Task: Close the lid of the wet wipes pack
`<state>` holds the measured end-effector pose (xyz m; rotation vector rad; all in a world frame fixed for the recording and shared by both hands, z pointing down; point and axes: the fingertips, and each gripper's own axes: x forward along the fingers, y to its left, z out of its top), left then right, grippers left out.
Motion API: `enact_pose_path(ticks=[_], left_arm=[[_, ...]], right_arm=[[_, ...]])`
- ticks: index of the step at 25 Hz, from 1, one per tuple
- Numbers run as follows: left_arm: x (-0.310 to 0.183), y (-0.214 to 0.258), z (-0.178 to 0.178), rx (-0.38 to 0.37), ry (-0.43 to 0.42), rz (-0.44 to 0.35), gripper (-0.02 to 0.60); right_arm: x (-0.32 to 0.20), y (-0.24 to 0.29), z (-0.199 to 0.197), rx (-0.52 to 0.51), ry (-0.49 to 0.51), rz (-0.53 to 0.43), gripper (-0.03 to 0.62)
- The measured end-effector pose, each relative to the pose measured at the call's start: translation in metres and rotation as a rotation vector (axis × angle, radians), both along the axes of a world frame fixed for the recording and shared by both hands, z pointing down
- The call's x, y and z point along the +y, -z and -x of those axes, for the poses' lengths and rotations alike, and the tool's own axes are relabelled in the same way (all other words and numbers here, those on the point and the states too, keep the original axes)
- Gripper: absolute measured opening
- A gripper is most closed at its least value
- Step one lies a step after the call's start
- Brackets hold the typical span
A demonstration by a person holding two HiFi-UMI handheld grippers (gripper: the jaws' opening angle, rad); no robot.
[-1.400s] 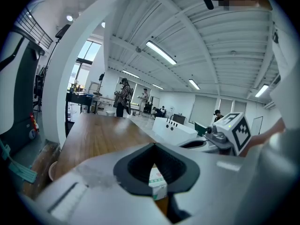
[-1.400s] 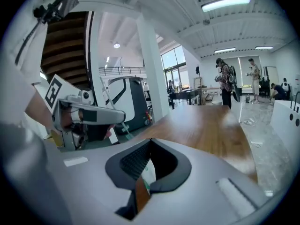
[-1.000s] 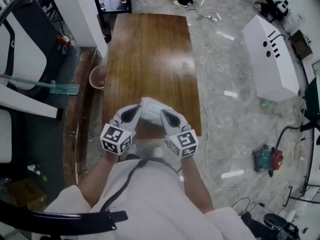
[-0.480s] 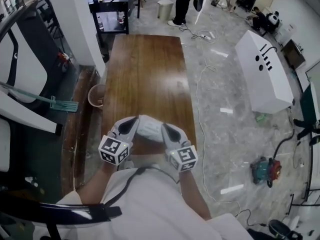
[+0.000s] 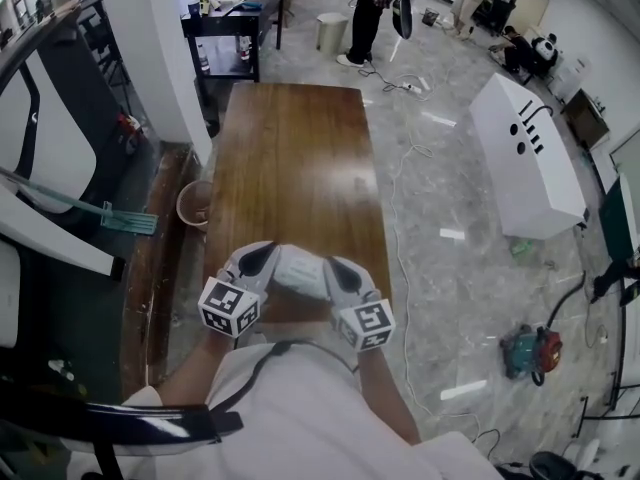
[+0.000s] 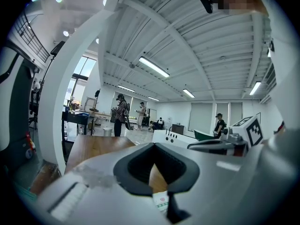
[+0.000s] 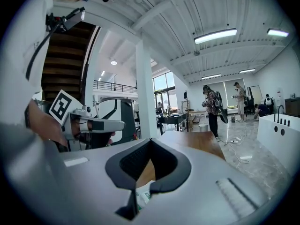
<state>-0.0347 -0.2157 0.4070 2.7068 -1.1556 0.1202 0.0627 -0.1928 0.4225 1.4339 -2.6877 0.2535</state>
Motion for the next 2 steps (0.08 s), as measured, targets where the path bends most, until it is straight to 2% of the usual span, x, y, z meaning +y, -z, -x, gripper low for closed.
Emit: enact_pose_path(ticks=[2], left_arm=[[-0.0033,-0.0012,-0.0009,-0.002,-0.006,0.002,0.002]], right_arm=[[-0.0048,-0.0003,0.0015,0.002,0.002,0.003,0.008]])
